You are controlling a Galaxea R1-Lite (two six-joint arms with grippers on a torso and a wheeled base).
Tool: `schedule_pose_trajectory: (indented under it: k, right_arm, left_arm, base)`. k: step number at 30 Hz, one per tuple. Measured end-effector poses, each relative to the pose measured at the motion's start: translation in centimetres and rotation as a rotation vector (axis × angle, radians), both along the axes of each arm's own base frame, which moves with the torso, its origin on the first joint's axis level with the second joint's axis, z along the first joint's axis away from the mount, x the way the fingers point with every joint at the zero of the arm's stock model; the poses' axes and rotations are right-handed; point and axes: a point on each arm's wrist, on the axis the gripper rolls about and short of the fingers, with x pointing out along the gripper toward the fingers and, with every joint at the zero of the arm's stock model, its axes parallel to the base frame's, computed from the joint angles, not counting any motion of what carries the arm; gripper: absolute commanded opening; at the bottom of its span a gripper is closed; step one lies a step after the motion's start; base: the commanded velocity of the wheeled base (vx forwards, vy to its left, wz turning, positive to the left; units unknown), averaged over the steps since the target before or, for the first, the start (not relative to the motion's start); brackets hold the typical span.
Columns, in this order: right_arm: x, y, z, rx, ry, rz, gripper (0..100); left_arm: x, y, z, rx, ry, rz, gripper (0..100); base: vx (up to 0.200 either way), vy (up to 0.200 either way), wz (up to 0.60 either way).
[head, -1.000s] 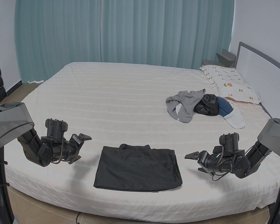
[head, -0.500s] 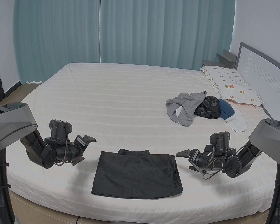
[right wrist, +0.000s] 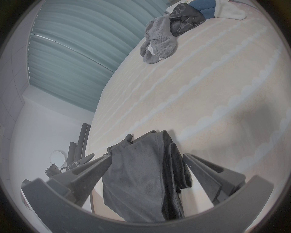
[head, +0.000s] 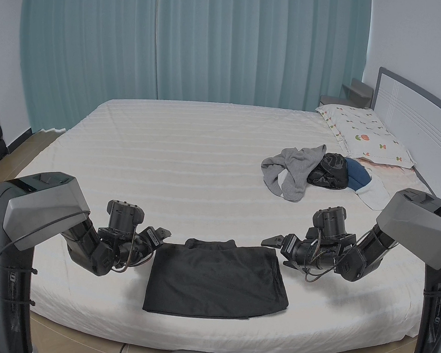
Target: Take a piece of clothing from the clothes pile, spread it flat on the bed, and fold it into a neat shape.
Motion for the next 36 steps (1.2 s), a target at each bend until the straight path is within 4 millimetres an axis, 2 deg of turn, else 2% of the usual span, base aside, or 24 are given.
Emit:
schedule_pose_trajectory:
  k: [3,4,10,21,22,29,36]
  right_arm:
    - [0.4,0.5,0.0,-0.003,-0.015,-0.004,100]
    - [0.5,0.6,0.0,-0.003,-0.018,-0.003,100]
    - [1.2,1.1,-0.3,0.0,-0.031,-0.001,100]
    - [2.1,2.0,-1.0,-0.038,-0.05,-0.03,100]
    - [2.1,2.2,-1.1,-0.044,-0.047,-0.031,0]
    - [2.5,3.5,-1.5,-0.08,-0.049,-0.047,0]
    - [2.9,2.6,-1.6,-0.102,-0.054,-0.098,0]
  left_arm:
    - [0.7,-0.6,-0.4,0.004,-0.013,-0.005,100]
    - [0.8,-0.7,-0.5,0.004,-0.016,-0.005,0]
    - [1.2,-1.6,-1.3,0.01,-0.014,-0.021,0]
    - [1.6,-1.6,-1.4,0.0,-0.076,0.052,0]
    - [1.6,-1.5,-1.4,-0.002,-0.076,0.056,0]
    - [1.4,-1.5,-1.6,-0.006,-0.07,0.064,0]
    - [1.1,-1.3,-1.8,0.001,-0.057,0.067,0]
  base:
    - [0.0,0.0,0.0]
    - [0.0,0.0,0.0]
    - [0.0,0.0,0.0]
    - [0.0,0.0,0.0]
    - [0.0,0.0,0.0]
    - [0.0,0.0,0.0]
    - [0.0,0.0,0.0]
